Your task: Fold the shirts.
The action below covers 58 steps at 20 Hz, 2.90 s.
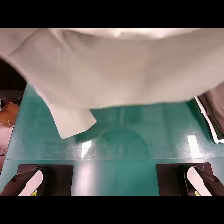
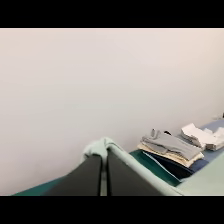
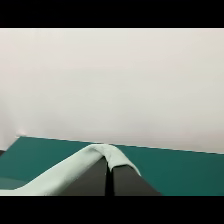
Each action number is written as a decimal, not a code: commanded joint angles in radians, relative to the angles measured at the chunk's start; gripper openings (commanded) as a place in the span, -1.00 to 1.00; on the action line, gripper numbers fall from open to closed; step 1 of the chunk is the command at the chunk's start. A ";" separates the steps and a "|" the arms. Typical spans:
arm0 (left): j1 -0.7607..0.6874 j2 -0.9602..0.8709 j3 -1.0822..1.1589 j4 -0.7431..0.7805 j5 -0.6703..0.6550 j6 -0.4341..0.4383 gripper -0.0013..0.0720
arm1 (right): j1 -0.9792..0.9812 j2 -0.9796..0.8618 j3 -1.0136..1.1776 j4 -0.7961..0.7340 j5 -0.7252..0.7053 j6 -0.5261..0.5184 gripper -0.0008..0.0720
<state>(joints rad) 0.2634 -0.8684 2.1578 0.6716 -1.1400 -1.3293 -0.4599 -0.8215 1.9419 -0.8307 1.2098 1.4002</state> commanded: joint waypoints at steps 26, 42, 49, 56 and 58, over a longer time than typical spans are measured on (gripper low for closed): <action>-0.097 -0.698 -0.599 0.154 0.333 0.227 -0.88 | 0.317 -0.828 -0.309 -0.402 -0.286 0.188 -0.95; -0.097 -0.713 -0.721 0.488 -0.177 0.253 -0.88 | 0.367 -0.851 -0.309 -0.532 0.074 0.181 -0.94; -0.097 -0.711 -0.775 0.489 -0.136 0.190 -0.88 | 0.389 -0.867 -0.309 -0.521 0.125 0.180 0.09; -0.094 -0.704 -0.775 0.560 -0.227 0.064 0.72 | 0.373 -0.801 -0.309 -0.444 0.164 0.169 0.08; -0.094 -0.662 -0.779 0.605 -0.253 0.040 0.38 | 0.373 -0.759 -0.309 -0.444 0.175 0.150 0.08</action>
<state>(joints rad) 0.1680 -1.5623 1.3819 1.2182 -1.3476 -1.2343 -0.0856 -1.6253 1.6329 -1.2900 1.3678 1.5692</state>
